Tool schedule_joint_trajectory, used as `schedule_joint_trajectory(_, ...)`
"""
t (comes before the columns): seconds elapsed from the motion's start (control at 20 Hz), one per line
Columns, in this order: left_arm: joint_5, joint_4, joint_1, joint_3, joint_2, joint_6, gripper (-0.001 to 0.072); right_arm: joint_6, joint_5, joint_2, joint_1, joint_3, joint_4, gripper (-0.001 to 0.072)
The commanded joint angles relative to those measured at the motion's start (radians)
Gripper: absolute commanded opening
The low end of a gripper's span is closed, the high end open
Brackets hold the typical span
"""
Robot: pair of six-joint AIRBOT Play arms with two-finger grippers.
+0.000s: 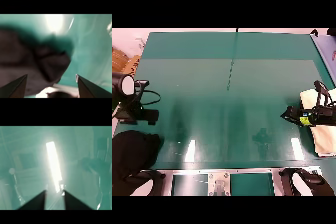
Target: Fold the shirts.
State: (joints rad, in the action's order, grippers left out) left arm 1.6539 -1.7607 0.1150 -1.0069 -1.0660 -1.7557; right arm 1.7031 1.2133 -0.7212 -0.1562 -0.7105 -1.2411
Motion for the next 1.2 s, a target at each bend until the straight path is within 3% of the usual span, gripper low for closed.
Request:
schedule_joint_trajectory(0.0,0.083,-0.039,0.000,0.103,0.023,-0.026,0.0717,-0.011,-0.002,-0.001,0.001,0.000,0.000,0.0341)
schedule_joint_trajectory(0.45,-0.342,-0.096,0.000,0.485,0.036,-0.103,0.0697,-0.014,-0.013,-0.001,0.001,0.000,0.000,0.0346)
schedule_joint_trajectory(0.5,-0.359,-0.101,0.000,0.506,0.036,-0.103,0.0638,-0.014,-0.018,-0.001,0.001,0.000,0.000,0.0346)
schedule_joint_trajectory(0.6,-0.360,-0.105,0.000,0.529,0.036,-0.077,0.0022,-0.014,-0.020,-0.001,0.001,0.000,0.000,0.0346)
schedule_joint_trajectory(0.85,-0.320,-0.087,0.000,0.419,0.036,0.005,0.0021,-0.013,-0.019,-0.001,0.001,0.000,0.000,0.0344)
schedule_joint_trajectory(1.05,-0.298,0.099,0.001,0.129,0.036,0.084,0.0021,-0.013,-0.019,-0.001,0.001,0.000,0.000,0.0343)
schedule_joint_trajectory(1.1,-0.297,0.154,0.000,0.050,0.036,0.090,0.0021,-0.013,-0.019,-0.001,0.001,0.000,0.000,0.0322)
schedule_joint_trajectory(1.15,-0.294,0.226,0.000,-0.031,0.036,0.101,0.0020,-0.013,-0.019,-0.001,0.001,0.000,0.000,0.0231)
